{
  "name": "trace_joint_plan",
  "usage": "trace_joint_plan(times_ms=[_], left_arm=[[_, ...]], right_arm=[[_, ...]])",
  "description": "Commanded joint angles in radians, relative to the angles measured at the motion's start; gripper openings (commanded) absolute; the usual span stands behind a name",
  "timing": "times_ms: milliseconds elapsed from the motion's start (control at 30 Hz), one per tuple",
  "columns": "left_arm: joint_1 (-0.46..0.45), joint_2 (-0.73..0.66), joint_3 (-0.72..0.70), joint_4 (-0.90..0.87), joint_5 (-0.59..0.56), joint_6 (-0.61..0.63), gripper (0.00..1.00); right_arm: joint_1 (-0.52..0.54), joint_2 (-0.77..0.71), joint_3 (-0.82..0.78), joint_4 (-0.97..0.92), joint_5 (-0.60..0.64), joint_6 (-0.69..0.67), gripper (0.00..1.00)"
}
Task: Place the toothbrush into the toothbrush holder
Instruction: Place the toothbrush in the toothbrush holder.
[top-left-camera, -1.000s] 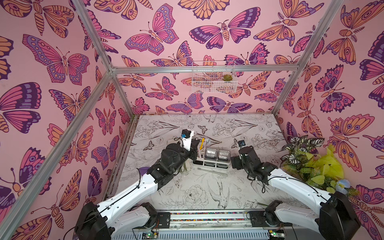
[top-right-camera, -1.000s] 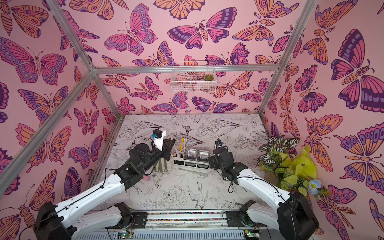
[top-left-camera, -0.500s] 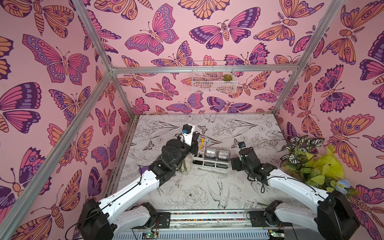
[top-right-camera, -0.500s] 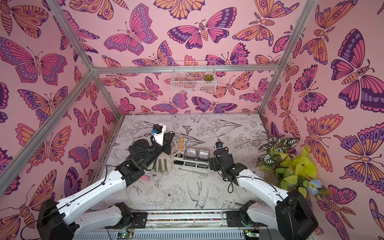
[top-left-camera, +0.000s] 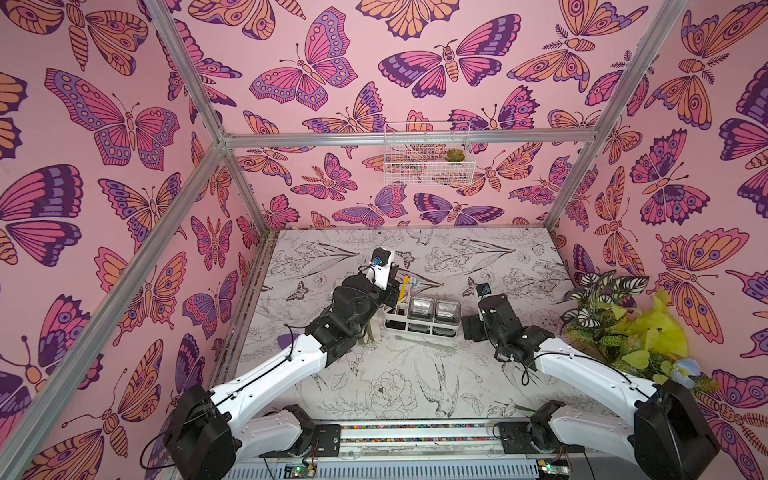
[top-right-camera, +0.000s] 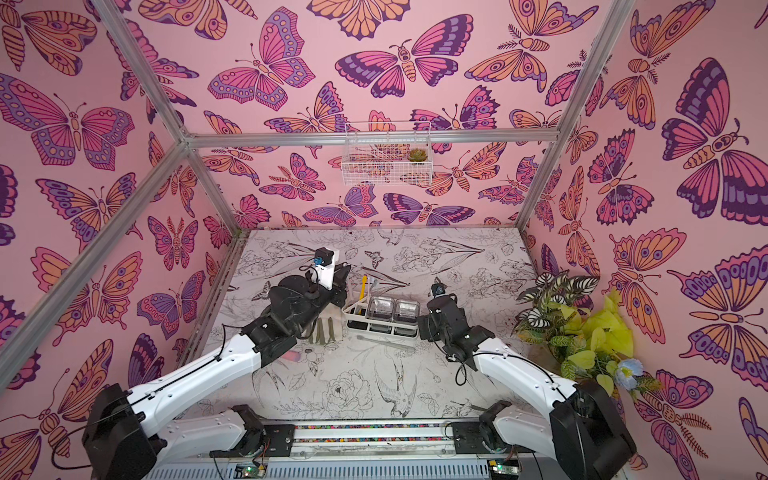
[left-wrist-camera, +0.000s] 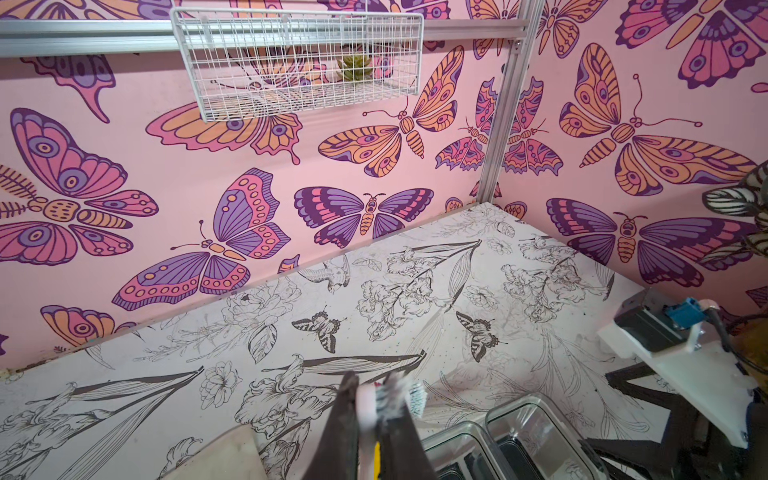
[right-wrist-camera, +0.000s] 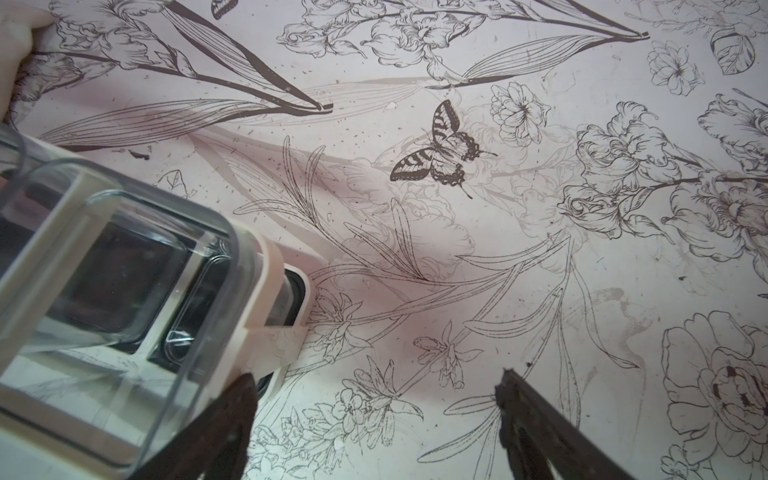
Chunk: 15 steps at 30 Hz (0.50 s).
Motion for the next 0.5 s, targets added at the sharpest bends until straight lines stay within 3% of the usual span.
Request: trace_joint_plan(times_ms=[0,467], left_arm=[[0.006,0.009,0.010,0.006,0.020,-0.015,0.00],[0.004,0.011,-0.024,0.059,0.068,-0.042,0.00]], right_arm=[[-0.010,0.023,0.004,0.025,-0.019,0.013,0.91],[-0.015,0.115,0.059,0.030,-0.061,-0.004,0.91]])
